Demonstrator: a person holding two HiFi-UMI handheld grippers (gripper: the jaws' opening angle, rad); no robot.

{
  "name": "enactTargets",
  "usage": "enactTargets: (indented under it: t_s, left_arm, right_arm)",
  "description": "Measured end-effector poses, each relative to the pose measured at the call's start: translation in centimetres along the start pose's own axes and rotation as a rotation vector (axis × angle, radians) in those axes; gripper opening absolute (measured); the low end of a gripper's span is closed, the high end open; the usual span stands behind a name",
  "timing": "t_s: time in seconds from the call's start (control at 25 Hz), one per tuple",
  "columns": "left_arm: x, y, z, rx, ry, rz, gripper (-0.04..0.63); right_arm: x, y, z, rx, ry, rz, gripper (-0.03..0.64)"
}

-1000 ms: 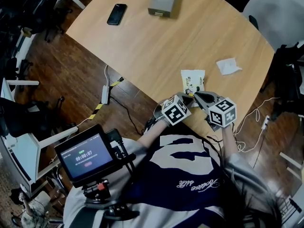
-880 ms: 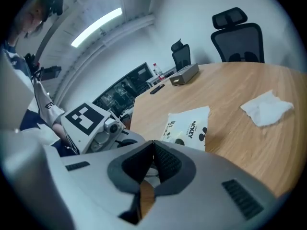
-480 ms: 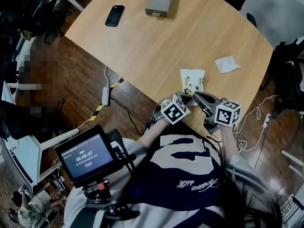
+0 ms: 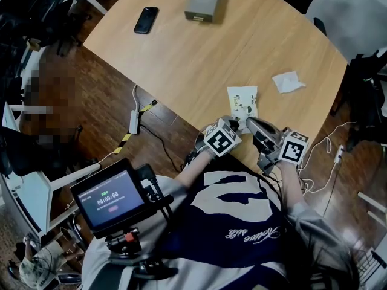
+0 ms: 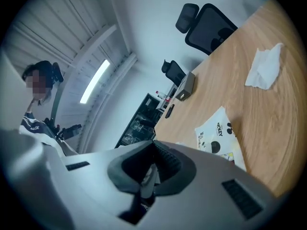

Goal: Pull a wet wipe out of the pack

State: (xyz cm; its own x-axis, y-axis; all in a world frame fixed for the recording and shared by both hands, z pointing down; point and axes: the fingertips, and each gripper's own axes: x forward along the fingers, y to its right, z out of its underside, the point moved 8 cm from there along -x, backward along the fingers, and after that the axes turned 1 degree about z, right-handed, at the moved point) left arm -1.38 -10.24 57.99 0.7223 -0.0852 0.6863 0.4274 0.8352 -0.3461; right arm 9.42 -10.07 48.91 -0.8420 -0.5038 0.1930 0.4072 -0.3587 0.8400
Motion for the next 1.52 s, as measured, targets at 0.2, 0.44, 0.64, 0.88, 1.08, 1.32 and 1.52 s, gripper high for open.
enactTargets:
  t_s: [0.2, 0.44, 0.64, 0.88, 1.08, 1.32, 1.52]
  left_arm:
    - [-0.2, 0.1, 0.1, 0.007, 0.009, 0.0, 0.002]
    - [-0.8, 0.0, 0.3, -0.018, 0.057, 0.027, 0.002]
    - [-2.4, -0.1, 0.3, -0.191, 0.176, 0.043, 0.002]
    - [-5.5, -0.3, -0.8, -0.374, 0.389, -0.019, 0.002]
    - [-8.2, 1.7, -1.3, -0.479, 0.542, -0.073, 0.002]
    - [-9.2, 6.1, -1.3, -0.496, 0.618, -0.164, 0.002]
    - [-8.4, 11.0, -1.1, -0.523, 0.696, -0.207, 0.002]
  right_arm:
    - [-1.3, -0.1, -0.7, -0.021, 0.036, 0.021, 0.0]
    - [-3.1, 0.0, -1.4, -0.034, 0.086, 0.04, 0.0]
    - [-5.3, 0.1, -1.6, -0.05, 0.124, 0.06, 0.0]
    - [-8.2, 0.5, -1.8, -0.065, 0.173, 0.077, 0.0]
    - [-11.0, 0.5, -1.7, -0.101, 0.175, 0.088, 0.0]
    - [-13.7, 0.3, -0.5, -0.146, 0.143, 0.065, 0.0]
    - [-16.2, -0.2, 0.6, -0.185, 0.127, 0.047, 0.0]
